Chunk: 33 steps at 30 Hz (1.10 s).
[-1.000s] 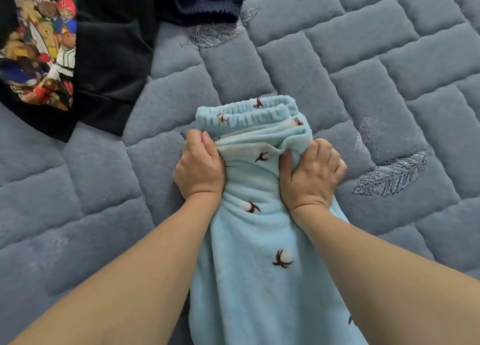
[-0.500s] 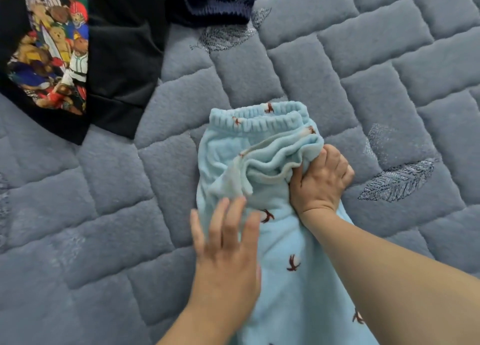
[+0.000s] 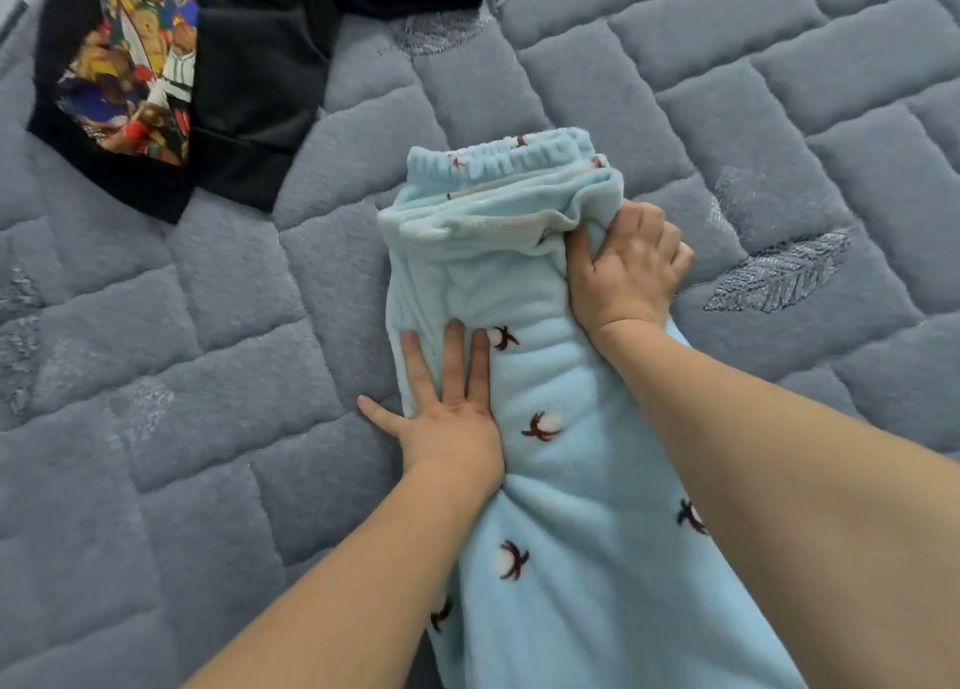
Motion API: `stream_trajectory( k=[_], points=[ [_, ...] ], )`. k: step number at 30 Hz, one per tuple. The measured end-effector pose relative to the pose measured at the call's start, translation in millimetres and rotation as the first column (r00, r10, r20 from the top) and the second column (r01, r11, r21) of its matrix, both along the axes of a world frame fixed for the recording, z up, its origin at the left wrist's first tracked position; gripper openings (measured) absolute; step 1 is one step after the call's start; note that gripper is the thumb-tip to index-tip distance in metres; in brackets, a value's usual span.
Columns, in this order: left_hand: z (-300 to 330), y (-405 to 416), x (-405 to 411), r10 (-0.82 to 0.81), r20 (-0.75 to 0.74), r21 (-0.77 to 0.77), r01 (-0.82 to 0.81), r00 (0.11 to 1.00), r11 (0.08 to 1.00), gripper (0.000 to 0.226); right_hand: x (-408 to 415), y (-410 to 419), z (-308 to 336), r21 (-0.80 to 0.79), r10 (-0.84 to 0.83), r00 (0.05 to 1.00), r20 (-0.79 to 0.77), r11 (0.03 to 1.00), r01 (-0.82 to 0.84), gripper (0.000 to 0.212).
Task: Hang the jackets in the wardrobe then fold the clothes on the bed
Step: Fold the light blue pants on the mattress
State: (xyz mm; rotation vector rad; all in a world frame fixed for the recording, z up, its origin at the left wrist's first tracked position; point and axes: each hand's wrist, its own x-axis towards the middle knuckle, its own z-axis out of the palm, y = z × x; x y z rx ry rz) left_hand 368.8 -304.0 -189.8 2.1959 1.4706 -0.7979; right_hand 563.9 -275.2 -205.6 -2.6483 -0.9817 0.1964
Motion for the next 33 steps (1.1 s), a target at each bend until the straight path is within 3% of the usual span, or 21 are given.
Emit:
stream_trajectory(
  k=[3, 5, 9, 10, 13, 15, 16, 17, 19, 22, 25, 27, 30, 32, 33],
  points=[
    [-3, -2, 2, 0.04, 0.038, 0.006, -0.04, 0.998, 0.999, 0.116, 9, -15, 15, 0.144, 0.059, 0.955, -0.29, 0.989, -0.018, 0.059],
    [-3, -2, 2, 0.036, 0.017, 0.027, -0.036, 0.999, 0.999, 0.121, 5, -45, 35, 0.182, 0.099, 0.916, -0.388, 0.983, -0.029, 0.07],
    [16, -7, 0, -0.031, 0.01, 0.029, 0.031, 0.999, 0.999, 0.114, -53, -151, 71, 0.211, 0.222, 0.974, -0.038, 0.955, -0.209, 0.064],
    [24, -12, -3, -0.05, 0.042, 0.046, 0.048, 0.998, 0.998, 0.106, -66, -182, 74, 0.148, 0.282, 0.959, -0.034, 0.95, -0.275, 0.062],
    [57, -53, -19, -0.225, 0.252, 0.308, 0.143, 0.941, 0.941, 0.077, -68, -260, 59, -0.323, 0.343, 0.92, -0.188, 0.863, -0.388, 0.063],
    [66, -107, -41, -0.407, 0.467, 0.385, 0.233, 0.785, 0.893, 0.064, -51, -277, 46, -0.369, 0.256, 0.928, -0.269, 0.863, -0.345, 0.065],
    [69, -139, -55, -0.472, 0.509, 0.345, 0.331, 0.72, 0.878, 0.065, -47, -276, 44, -0.351, 0.228, 0.928, -0.295, 0.877, -0.327, 0.067],
    [69, -167, -67, -0.512, 0.463, 0.249, 0.448, 0.723, 0.859, 0.078, -46, -273, 44, -0.337, 0.218, 0.927, -0.305, 0.886, -0.32, 0.068],
    [60, -196, -87, -0.561, 0.224, 0.069, 0.561, 0.797, 0.825, 0.109, -53, -271, 45, -0.289, 0.208, 0.934, -0.291, 0.911, -0.293, 0.071],
    [51, -198, -97, -0.495, 0.106, 0.128, 0.482, 0.862, 0.867, 0.114, -65, -284, 50, -0.19, 0.073, 0.965, -0.25, 0.974, -0.123, 0.081],
    [56, -208, -94, -0.424, 0.138, 0.21, 0.392, 0.895, 0.896, 0.086, -66, -302, 56, -0.226, 0.024, 0.963, -0.27, 0.97, -0.088, 0.07],
    [60, -220, -92, -0.353, 0.161, 0.239, 0.31, 0.922, 0.92, 0.066, -65, -311, 64, -0.173, 0.039, 0.912, -0.407, 0.978, -0.12, 0.06],
    [80, -233, -83, -0.232, 0.169, 0.179, 0.202, 0.958, 0.963, 0.034, -65, -329, 79, -0.229, 0.099, 0.867, -0.488, 0.944, -0.236, 0.052],
    [98, -243, -80, -0.291, 0.098, 0.056, 0.286, 0.952, 0.956, 0.025, -72, -343, 96, -0.379, 0.165, 0.856, -0.489, 0.844, -0.379, 0.042],
    [106, -250, -81, -0.34, 0.06, -0.055, 0.343, 0.939, 0.938, 0.02, -77, -350, 107, -0.474, 0.206, 0.835, -0.51, 0.743, -0.473, 0.037]
  ],
)
